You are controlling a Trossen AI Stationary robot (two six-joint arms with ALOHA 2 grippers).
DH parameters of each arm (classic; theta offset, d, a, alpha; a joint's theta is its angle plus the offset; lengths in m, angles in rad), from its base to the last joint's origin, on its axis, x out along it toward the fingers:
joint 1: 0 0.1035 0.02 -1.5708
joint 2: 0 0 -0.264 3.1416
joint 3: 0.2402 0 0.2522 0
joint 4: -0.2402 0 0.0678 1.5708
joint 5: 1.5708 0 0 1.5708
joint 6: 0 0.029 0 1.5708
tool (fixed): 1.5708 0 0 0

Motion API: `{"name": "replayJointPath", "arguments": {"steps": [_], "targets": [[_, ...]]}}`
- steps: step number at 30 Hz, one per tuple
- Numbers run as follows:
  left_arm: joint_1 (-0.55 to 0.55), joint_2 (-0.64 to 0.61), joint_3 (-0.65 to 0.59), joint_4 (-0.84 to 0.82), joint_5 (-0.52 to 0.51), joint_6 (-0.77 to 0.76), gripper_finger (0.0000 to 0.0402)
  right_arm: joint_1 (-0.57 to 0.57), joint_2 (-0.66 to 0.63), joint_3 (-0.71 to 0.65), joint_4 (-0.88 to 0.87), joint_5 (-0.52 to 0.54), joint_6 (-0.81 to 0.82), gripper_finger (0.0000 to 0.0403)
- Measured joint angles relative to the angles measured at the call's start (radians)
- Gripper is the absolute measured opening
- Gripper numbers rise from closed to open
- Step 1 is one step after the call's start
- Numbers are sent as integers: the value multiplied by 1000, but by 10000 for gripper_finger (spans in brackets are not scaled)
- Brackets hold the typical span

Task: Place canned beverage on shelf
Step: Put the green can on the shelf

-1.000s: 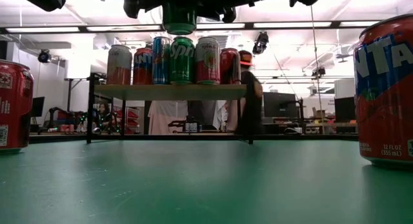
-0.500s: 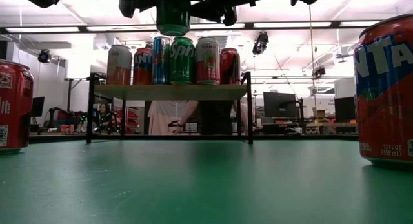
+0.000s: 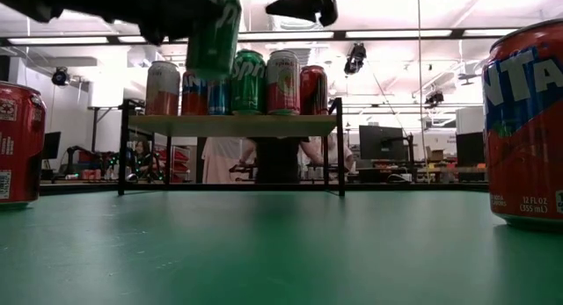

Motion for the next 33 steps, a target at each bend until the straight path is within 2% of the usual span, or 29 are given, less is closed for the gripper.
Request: {"name": "replayJointPath", "arguments": {"steps": [3,6,11,18,27,33], "targets": [[1,31,-21,77,-3,8,277,0,21,31,1,-80,22,345],[1,67,-15,146,-14,29,277,0,51,66,-6,-95,30,345],[1,118,2,160,-22,34,277,0,94,122,-50,-86,42,345],[2,152,23,223,-24,35,277,-1,105,149,-107,-9,60,345],[2,165,49,229,-32,58,277,-13,115,151,-85,-12,54,344],[2,182,49,246,-32,57,277,-18,117,159,-97,-14,27,310]]}}
